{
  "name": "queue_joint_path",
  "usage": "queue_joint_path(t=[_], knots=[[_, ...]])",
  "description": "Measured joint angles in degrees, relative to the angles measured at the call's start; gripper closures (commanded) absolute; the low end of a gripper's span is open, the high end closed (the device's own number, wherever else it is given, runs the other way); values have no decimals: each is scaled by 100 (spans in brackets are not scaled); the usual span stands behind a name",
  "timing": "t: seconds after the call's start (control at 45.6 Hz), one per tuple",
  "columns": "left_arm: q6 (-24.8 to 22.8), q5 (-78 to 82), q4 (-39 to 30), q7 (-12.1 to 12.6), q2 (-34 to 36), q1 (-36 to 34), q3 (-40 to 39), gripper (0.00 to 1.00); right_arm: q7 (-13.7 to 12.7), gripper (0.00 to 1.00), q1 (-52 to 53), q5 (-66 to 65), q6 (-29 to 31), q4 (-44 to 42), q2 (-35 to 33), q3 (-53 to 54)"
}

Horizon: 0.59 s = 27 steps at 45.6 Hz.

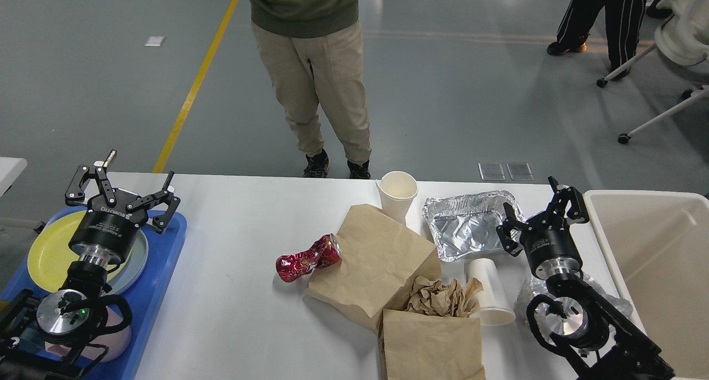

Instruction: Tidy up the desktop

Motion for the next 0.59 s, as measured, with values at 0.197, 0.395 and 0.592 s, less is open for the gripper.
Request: queue_joint_path(t=[0.197,0.395,0.592], knots=[[-54,5,154,-58,-318,1,-64,4,0,0,2,0,0,0,0,0],[-58,-56,426,-15,-446,-33,-403,4,0,0,3,0,0,0,0,0],[-39,-50,504,-19,-451,-113,-440,4,0,0,4,0,0,0,0,0]])
